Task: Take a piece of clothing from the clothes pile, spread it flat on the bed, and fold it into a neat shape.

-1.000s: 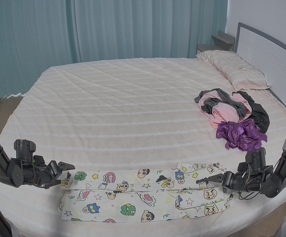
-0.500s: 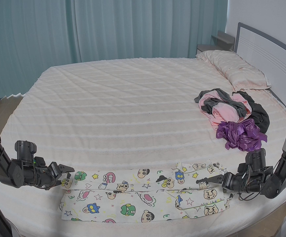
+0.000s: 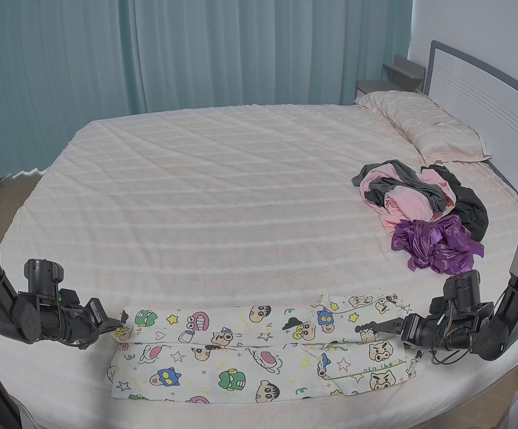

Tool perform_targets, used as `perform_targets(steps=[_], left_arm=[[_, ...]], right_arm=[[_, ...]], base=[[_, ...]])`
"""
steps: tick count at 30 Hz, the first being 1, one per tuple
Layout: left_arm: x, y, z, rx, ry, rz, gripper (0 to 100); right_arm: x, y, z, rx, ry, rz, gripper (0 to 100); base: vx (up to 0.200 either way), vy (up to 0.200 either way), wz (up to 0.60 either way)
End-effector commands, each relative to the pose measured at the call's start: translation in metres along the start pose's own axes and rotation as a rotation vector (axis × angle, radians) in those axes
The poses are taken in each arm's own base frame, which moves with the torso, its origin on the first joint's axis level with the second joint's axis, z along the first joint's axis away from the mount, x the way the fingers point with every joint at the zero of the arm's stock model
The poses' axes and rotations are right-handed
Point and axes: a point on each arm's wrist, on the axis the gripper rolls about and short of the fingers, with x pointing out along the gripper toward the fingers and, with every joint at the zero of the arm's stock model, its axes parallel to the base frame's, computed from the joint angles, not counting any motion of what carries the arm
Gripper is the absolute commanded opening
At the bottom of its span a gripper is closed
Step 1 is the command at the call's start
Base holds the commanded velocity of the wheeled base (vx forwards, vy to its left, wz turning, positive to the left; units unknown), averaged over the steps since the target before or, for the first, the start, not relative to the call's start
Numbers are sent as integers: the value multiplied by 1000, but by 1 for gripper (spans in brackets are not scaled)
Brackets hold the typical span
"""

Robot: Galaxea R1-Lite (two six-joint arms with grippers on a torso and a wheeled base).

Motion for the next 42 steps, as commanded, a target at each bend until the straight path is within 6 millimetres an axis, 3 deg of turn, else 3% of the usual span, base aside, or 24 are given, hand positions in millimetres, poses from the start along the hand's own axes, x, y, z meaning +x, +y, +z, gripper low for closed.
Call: perform_targets(steps=[1, 6, 16, 33, 34, 42], left_arm=[[-11, -2, -1, 1, -26, -11, 0], [-22, -5, -4, 44, -47, -20, 0], [-20, 8, -21, 146, 32, 28, 0], [-20, 8, -20, 157, 27, 25, 0], [-20, 7, -20, 156, 26, 23, 0], [-21, 4, -11, 155, -10, 7, 0]], right_arm=[[1, -1, -1, 0, 4, -2, 100], [2, 0, -1, -2, 5, -2, 100], [10, 10, -5, 59, -22, 43, 100], [27, 15, -9, 33, -87, 41, 100], [29, 14, -8, 33, -96, 44, 0], [27, 16, -4, 33, -144, 44, 0]], base=[[0, 0, 0], [0, 0, 0], [0, 0, 0], [0, 0, 0], [0, 0, 0], [0, 0, 0]])
